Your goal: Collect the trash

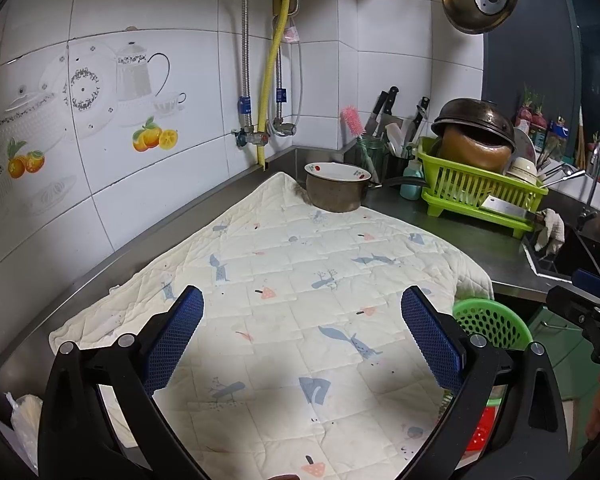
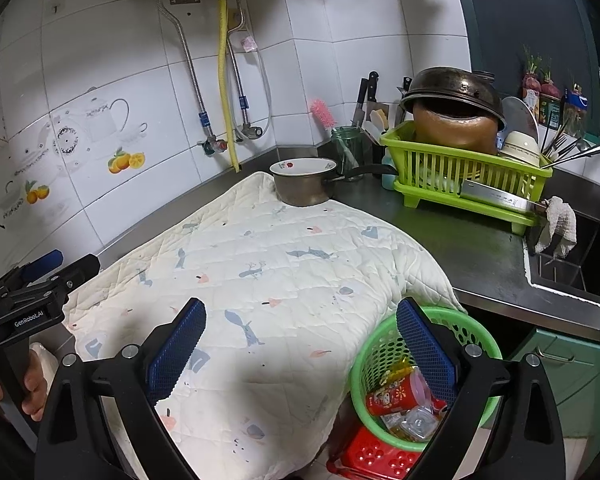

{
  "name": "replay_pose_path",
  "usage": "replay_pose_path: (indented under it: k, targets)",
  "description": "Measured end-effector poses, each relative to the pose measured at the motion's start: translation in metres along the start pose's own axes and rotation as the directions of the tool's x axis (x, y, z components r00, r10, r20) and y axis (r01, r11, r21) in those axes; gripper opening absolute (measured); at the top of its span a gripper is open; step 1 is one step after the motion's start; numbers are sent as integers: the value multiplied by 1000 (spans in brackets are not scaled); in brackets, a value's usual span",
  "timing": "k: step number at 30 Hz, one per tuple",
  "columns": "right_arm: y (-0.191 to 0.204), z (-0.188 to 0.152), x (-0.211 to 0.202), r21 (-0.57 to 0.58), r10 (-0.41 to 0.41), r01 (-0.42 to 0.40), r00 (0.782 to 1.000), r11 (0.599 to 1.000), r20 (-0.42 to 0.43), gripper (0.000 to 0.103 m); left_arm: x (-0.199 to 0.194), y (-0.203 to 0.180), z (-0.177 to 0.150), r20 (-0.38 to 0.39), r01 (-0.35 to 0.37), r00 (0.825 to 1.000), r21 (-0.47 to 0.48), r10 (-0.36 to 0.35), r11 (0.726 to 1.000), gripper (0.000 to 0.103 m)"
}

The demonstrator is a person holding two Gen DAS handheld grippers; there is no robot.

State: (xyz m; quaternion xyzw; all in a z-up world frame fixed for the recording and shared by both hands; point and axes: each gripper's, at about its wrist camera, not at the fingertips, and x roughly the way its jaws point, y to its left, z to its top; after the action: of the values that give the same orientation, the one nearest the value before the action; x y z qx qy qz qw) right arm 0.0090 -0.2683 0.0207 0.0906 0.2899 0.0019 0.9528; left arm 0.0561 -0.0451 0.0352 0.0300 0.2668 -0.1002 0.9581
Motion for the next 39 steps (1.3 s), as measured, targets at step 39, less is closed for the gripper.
replay_pose_path:
  k: [39]
  targets:
    - [2,2,-1,-4,-2,2,1000,1000,3,93,2,3,-1,-13,6,1000,16,-6,1000,98]
